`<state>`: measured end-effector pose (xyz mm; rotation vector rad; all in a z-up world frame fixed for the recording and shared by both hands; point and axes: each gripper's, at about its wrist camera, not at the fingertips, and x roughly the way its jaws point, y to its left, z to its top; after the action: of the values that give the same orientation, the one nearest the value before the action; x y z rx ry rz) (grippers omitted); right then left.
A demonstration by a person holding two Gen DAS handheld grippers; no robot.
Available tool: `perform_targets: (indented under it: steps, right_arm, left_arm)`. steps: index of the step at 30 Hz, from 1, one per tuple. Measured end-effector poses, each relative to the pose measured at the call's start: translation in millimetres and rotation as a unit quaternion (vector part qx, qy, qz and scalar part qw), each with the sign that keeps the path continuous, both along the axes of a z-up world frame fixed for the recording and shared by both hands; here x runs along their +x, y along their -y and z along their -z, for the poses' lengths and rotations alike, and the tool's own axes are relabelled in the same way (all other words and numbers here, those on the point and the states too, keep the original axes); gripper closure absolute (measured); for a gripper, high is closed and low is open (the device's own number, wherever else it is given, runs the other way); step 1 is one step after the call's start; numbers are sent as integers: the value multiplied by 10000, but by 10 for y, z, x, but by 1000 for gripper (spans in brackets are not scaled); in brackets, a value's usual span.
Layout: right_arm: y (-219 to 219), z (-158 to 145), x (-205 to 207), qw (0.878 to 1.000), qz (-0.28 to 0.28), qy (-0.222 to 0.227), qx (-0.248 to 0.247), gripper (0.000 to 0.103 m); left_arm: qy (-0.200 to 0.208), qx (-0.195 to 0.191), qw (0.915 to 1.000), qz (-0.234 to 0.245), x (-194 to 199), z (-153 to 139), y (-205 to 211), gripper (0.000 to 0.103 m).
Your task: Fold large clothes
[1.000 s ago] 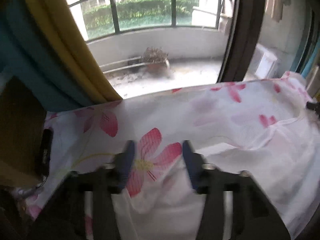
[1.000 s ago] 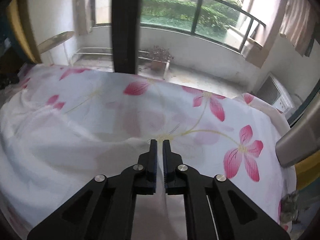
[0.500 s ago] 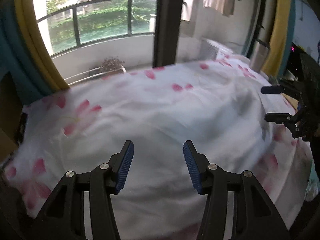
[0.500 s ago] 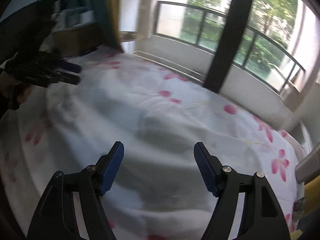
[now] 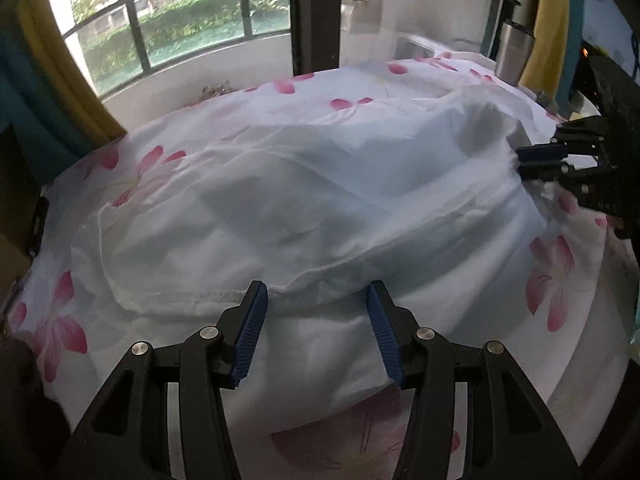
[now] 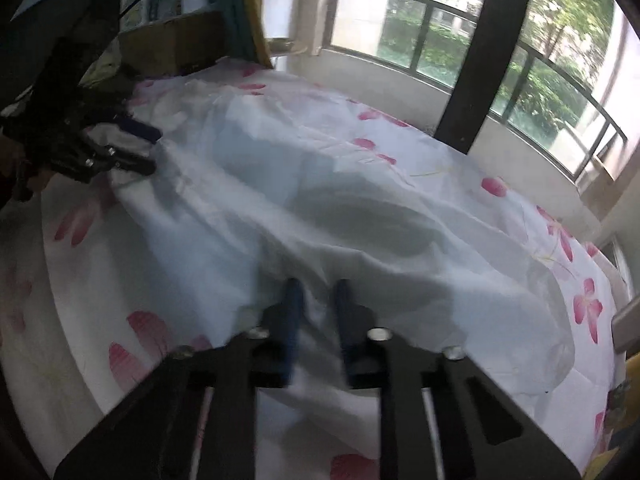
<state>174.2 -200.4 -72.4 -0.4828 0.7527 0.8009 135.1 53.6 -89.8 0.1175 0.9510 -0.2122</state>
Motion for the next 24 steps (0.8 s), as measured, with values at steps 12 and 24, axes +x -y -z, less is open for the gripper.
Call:
perform_targets:
  steps: [12, 24]
  right_arm:
    - [91, -495, 351, 9967, 355, 545, 495, 101]
    - [-2, -672, 577, 9968, 177, 606, 489, 100]
  left_arm:
    - [301, 358, 9989, -38, 121, -199, 28, 48]
    - [350, 573, 9969, 410, 403, -255, 58, 71]
